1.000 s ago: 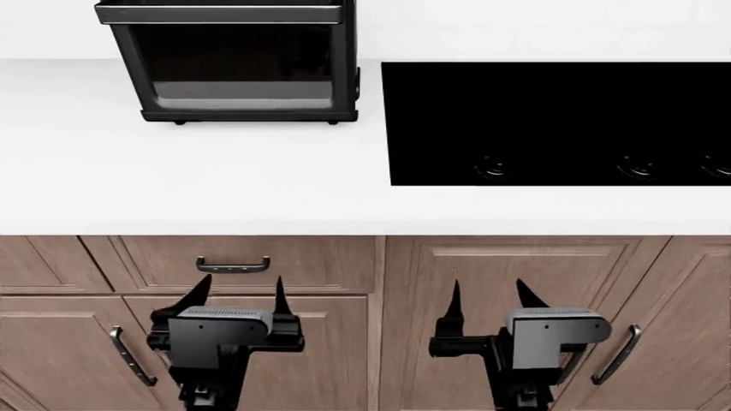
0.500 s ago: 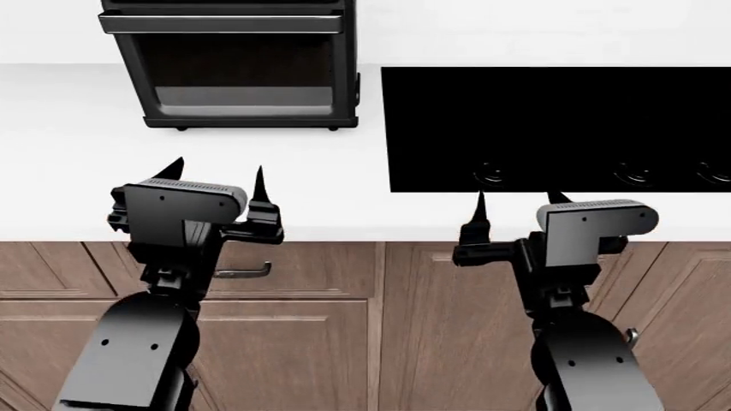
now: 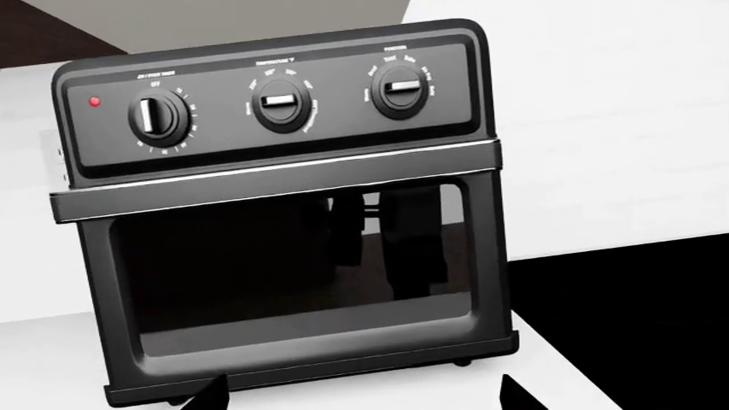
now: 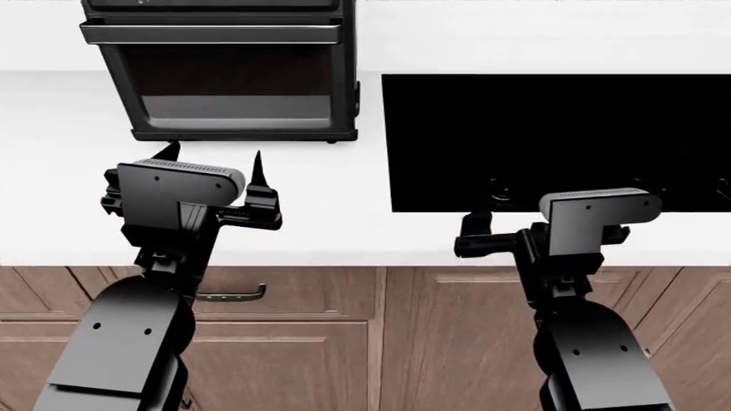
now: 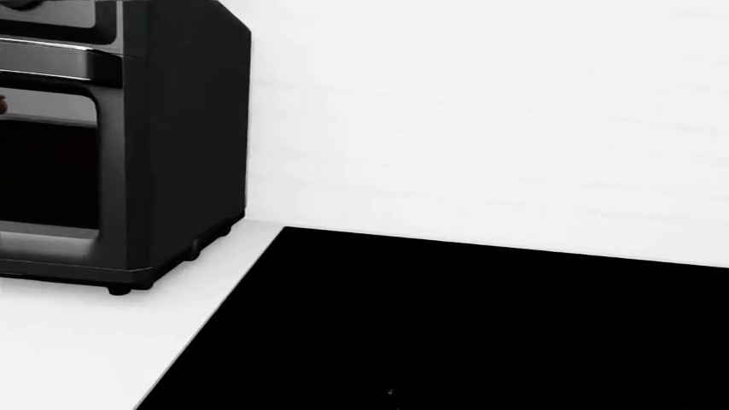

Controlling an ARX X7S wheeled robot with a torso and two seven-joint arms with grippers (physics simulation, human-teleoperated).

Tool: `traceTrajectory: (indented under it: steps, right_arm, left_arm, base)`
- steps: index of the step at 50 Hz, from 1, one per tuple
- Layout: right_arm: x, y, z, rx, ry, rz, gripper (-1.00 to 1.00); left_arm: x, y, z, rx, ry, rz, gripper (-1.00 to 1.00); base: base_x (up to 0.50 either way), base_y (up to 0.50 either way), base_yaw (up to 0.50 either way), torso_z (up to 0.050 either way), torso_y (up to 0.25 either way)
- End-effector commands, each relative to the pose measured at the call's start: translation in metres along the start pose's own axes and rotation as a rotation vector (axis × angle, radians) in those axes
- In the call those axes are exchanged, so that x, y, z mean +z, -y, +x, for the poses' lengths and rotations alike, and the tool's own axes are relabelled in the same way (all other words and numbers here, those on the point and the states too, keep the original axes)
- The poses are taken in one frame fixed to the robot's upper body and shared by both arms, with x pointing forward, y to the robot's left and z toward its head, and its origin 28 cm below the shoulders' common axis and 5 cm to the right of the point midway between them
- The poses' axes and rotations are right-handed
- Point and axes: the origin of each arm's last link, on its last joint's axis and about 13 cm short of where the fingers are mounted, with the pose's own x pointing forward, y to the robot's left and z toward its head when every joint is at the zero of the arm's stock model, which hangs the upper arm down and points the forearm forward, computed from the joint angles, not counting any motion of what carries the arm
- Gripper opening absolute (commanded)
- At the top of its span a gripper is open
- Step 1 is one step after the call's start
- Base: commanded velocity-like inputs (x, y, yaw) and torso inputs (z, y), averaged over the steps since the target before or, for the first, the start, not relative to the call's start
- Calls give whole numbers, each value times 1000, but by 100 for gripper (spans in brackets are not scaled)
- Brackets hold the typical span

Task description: Open the toaster oven door.

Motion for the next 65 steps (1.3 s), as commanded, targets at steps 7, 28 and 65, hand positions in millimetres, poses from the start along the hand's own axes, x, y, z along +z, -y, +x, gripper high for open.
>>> traceTrajectory:
  steps: [7,28,65]
  right_arm:
    - [-3,-1,0,9,-8,11,100]
    - [-6,1,-2,4,-5,36,100]
    - [-5,5,-9,-20,14,69,100]
  left_arm:
    - [0,1,0,-1,-1,13,100]
    - [6,-7,12,-49,80,291,100]
    - [82,-79,134,-236,57,1601,100]
  base:
    - [232,0,0,0,0]
    - [218,0,0,0,0]
    - [0,0,0,0,0]
